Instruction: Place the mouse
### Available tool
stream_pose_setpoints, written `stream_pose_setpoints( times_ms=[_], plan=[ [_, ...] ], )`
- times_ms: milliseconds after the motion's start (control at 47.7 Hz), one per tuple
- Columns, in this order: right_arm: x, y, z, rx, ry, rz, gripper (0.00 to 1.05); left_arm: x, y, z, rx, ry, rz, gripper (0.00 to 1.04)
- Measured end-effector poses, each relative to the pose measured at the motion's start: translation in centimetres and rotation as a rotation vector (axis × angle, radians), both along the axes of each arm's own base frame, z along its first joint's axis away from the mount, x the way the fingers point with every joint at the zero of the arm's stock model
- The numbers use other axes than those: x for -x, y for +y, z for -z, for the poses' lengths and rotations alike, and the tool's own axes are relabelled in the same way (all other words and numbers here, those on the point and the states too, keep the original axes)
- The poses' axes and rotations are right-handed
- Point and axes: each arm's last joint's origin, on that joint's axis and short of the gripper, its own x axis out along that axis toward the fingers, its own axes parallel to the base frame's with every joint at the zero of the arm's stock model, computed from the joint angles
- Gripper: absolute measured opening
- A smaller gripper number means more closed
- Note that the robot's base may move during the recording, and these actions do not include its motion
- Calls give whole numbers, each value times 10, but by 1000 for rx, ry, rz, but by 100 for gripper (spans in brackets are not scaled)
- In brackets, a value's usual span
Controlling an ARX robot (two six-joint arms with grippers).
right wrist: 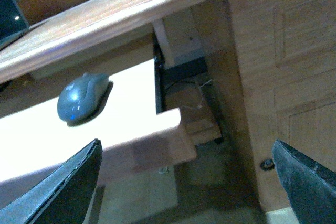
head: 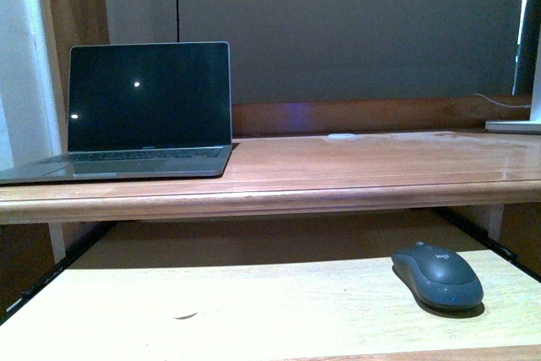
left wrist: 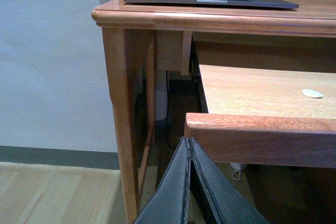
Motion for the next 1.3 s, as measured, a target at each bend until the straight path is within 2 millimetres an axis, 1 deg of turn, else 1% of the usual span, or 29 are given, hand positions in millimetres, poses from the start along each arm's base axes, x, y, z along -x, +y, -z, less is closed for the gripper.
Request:
stream_pose_setpoints(
  times_ms=[63, 126, 147, 210, 378, 503, 671, 776, 902, 923, 1049, 1070, 1133, 1175, 1217, 1301],
  plan=[
    [-18, 0, -14, -12, -30, 30, 97, 0, 0, 0, 0, -3, 0, 3],
    [-31, 3, -23, -11, -54, 28, 97, 0, 0, 0, 0, -3, 1, 3],
    [-39, 7, -29, -9, -66, 19, 97, 0, 0, 0, 0, -3, 0, 3],
    [-53, 16, -37, 2, -69, -4, 97, 0, 0, 0, 0, -3, 0, 3],
    [-81, 45, -55, 43, -99, -60, 97, 0, 0, 0, 0, -3, 0, 3],
    [-92, 70, -52, 71, -93, -104, 97, 0, 0, 0, 0, -3, 0, 3],
    [-93, 101, -39, 114, -63, -170, 97, 0, 0, 0, 0, -3, 0, 3],
    [-90, 123, -32, 166, -55, -213, 97, 0, 0, 0, 0, -3, 0, 22],
    [-94, 141, -23, 243, -34, -211, 97, 0, 0, 0, 0, -3, 0, 43],
    [-95, 142, -23, 251, -33, -208, 97, 0, 0, 0, 0, -3, 1, 45],
    [-105, 152, -20, 330, -13, -165, 97, 0, 0, 0, 0, -3, 0, 68],
    [-106, 153, -20, 336, -10, -163, 97, 0, 0, 0, 0, -3, 0, 70],
    [-111, 156, -19, 375, 12, -143, 97, 0, 0, 0, 0, -3, 0, 80],
    [-116, 159, -20, 405, 27, -129, 97, 0, 0, 0, 0, -3, 0, 91],
    [-119, 161, -21, 424, 40, -121, 97, 0, 0, 0, -1, -3, 0, 98],
    [-126, 164, -22, 461, 70, -108, 97, 0, 0, 0, -2, -3, 0, 97]
  ],
)
